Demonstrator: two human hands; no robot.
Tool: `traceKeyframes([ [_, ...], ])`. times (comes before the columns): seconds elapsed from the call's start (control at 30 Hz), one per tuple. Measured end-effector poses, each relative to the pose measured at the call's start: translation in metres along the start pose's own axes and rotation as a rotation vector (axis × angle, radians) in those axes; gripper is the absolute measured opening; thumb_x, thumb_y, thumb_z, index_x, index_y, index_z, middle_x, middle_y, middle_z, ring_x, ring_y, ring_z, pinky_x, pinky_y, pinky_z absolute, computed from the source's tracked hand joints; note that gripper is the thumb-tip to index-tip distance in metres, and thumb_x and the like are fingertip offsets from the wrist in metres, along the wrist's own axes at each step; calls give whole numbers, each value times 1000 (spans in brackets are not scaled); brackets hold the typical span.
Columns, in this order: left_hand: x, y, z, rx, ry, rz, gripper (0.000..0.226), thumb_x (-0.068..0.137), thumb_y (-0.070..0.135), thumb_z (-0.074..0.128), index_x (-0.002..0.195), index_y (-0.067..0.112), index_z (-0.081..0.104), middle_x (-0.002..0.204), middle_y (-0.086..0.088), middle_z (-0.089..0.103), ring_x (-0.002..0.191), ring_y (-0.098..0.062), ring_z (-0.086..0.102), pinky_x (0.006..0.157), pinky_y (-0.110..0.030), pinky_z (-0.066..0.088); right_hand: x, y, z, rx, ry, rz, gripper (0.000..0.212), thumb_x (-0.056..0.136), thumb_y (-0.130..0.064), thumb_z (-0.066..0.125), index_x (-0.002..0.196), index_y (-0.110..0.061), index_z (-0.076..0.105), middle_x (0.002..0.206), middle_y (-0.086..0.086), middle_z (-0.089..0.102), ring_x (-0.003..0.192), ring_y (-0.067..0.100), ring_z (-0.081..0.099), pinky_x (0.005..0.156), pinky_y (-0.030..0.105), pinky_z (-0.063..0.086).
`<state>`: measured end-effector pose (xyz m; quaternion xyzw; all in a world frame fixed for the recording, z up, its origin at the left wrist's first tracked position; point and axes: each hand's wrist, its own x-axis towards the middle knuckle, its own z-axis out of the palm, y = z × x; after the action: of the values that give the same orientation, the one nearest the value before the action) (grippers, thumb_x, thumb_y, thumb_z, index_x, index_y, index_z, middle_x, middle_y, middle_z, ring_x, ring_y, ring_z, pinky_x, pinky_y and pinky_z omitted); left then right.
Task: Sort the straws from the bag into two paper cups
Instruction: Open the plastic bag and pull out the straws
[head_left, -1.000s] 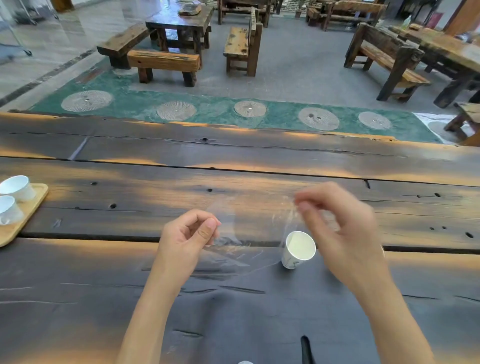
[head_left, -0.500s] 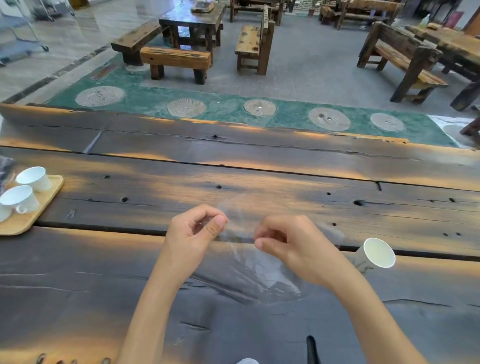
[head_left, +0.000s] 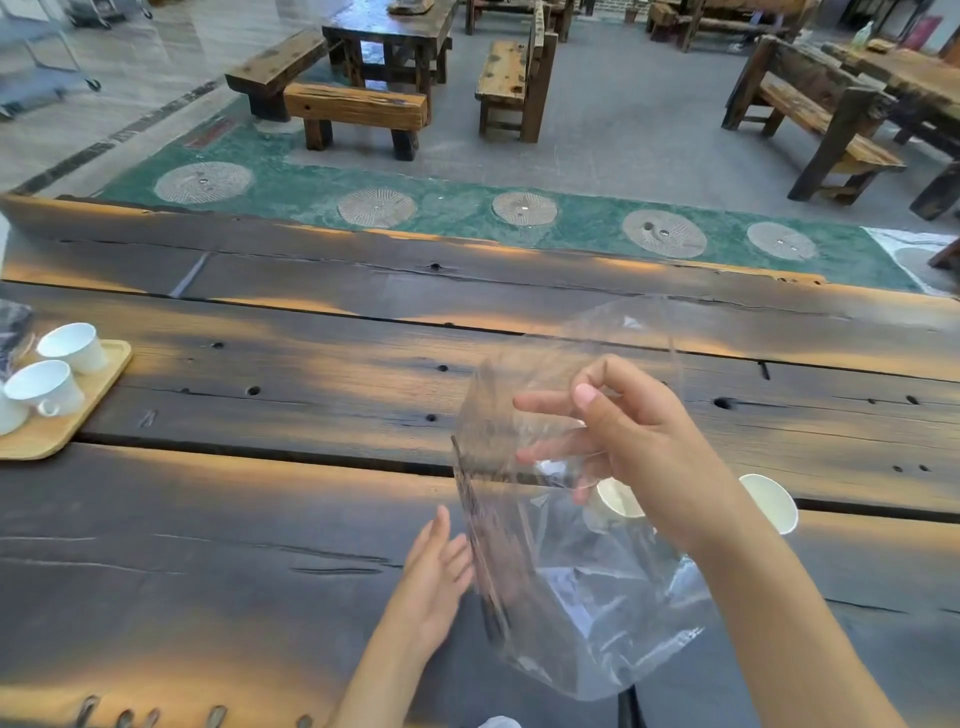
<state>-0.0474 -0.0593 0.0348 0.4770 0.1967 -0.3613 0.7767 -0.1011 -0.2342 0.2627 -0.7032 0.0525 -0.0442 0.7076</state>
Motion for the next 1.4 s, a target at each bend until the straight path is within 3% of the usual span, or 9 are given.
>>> traceKeyframes([
  [0.2, 7, 3, -1, -15, -141, -73, 55, 98, 39, 58, 130, -6, 60, 134, -36, 57, 128, -52, 52, 106, -70, 37, -6, 2, -25, 106, 117, 60, 23, 105, -23, 43, 84, -14, 42, 119, 13, 73, 99, 38, 73, 40, 25, 49],
  [0.3, 14, 9, -15, 69, -144, 18, 46, 93, 23, 68, 122, -12, 61, 128, -35, 60, 115, -46, 60, 109, -61, 41, -13, 5, -46, 86, 215, 149, 25, 104, -23, 44, 81, -14, 44, 117, 15, 73, 98, 40, 73, 48, 31, 55],
  [0.47, 16, 30, -29, 193, -170, 159, 22, 83, 16, 73, 100, 4, 69, 90, -15, 71, 77, -22, 70, 71, -36, 60, -23, 22, -78, -3, 294, 399, 18, 105, -20, 45, 89, -12, 44, 107, 21, 75, 85, 44, 74, 66, 44, 60],
  [0.63, 10, 48, -30, 256, -91, 254, 10, 92, -2, 63, 102, -4, 63, 90, -18, 68, 86, -31, 60, 91, -47, 47, -24, 48, -92, 291, 274, 466, 18, 101, -19, 49, 86, -9, 48, 119, 34, 66, 98, 51, 69, 69, 49, 63],
  [0.83, 2, 60, -40, 236, -72, 248, 31, 92, 2, 65, 116, -15, 55, 99, -26, 60, 94, -37, 45, 87, -51, 33, -31, 84, -88, 946, -122, 540, 79, 97, -69, 28, 136, -5, 56, 155, 26, 36, 144, 53, 26, 105, 83, 9],
  [0.97, -5, 65, -40, 264, -98, 239, 34, 88, 6, 68, 119, -7, 60, 101, -25, 67, 95, -36, 56, 94, -53, 41, -33, 106, -67, 922, -242, 564, 56, 106, -32, 33, 158, -19, 17, 164, 25, 11, 146, 54, 4, 108, 75, 23],
  [1.07, -7, 67, -43, 289, -124, 225, 37, 85, 9, 70, 119, -3, 62, 101, -25, 71, 94, -38, 60, 91, -52, 44, -30, 117, -58, 799, -370, 539, 67, 103, -4, 37, 159, -21, 7, 163, 30, 3, 137, 62, 23, 102, 64, 43],
  [1.2, -8, 70, -41, 326, -190, 221, 40, 84, 13, 73, 120, 0, 64, 112, -28, 72, 97, -39, 70, 91, -49, 55, -24, 128, -30, 709, -402, 509, 77, 93, 8, 49, 158, -18, 18, 160, 31, 18, 131, 58, 37, 101, 74, 37],
  [1.4, -16, 75, -20, 407, -284, 255, 41, 83, 17, 77, 119, 2, 65, 114, -31, 70, 104, -48, 68, 94, -55, 54, -4, 127, 4, 450, -251, 525, 65, 87, -2, 71, 145, -11, 43, 133, 24, 59, 76, 34, 74, 48, 27, 58],
])
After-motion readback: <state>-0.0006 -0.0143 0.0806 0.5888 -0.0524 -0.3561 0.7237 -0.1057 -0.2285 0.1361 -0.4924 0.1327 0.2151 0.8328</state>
